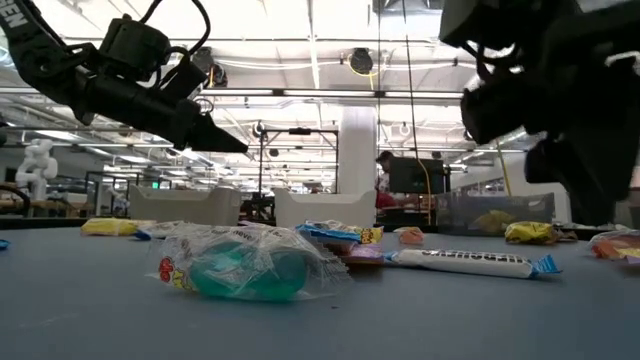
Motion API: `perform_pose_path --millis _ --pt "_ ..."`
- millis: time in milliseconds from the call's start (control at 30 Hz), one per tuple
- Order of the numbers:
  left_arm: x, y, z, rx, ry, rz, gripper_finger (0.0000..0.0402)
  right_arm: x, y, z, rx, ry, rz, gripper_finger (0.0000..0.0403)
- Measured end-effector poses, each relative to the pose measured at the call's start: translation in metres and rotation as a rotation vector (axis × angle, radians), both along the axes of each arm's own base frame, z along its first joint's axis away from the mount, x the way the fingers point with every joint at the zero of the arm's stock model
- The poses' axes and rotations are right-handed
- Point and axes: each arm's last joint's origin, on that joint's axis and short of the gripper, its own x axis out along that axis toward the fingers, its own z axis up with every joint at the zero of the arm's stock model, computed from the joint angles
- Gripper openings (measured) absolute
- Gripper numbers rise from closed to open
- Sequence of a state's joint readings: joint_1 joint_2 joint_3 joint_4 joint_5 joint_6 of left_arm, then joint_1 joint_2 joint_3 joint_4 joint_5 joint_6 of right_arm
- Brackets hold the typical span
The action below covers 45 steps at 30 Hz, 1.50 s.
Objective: Sort candy
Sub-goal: Put the yellow candy pack into the black bin
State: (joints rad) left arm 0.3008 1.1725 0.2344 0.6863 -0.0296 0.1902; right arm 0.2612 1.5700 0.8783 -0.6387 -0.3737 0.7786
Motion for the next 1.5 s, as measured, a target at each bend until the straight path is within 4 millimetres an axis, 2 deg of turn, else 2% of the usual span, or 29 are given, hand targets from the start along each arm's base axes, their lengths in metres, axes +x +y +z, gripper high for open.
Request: perform_pose_path --millis 200,433,567,733,767,833,967,1100,1300,1500 --pt "-0.001 0.0 -0.003 -0.009 0.025 0.0 0.0008 0.001 0.01 -0.02 -0.031 0.088 -0.001 0.0221" --pt "-0.001 -0.001 -0.005 -0.016 0.047 -0.001 0.0008 0.001 0.022 -0.036 -0.064 0.14 0.027 0.0206" --pt "-0.001 0.0 -0.005 -0.015 0.045 -0.001 0.0008 0.0 0.021 -0.038 -0.101 0.141 0.023 0.0161" --pt "-0.001 0.0 -0.004 -0.014 0.044 -0.001 0.0008 0.0 0.017 -0.037 -0.121 0.123 0.056 0.0052" --pt "-0.001 0.0 -0.004 -0.014 0.044 -0.001 0.0008 0.001 0.016 -0.035 -0.118 0.107 0.064 0.003" --pt "-0.001 0.0 -0.004 -0.014 0.043 -0.001 0.0008 0.001 0.016 -0.031 -0.12 0.076 0.076 0.001" --pt "-0.001 0.0 -0.004 -0.013 0.043 -0.001 0.0008 0.008 0.009 -0.012 -0.164 -0.009 0.061 0.0015" --pt "-0.001 0.0 -0.004 -0.006 0.041 -0.003 0.0008 0.013 -0.003 0.011 -0.204 -0.094 0.06 0.0004" --pt "-0.001 0.0 -0.004 0.013 0.046 -0.008 0.0008 0.017 -0.03 0.042 -0.305 -0.152 0.059 0.0002" --pt "-0.001 0.0 -0.004 0.013 0.046 -0.008 0.0008 0.015 -0.064 0.065 -0.446 -0.104 0.07 0.0001"
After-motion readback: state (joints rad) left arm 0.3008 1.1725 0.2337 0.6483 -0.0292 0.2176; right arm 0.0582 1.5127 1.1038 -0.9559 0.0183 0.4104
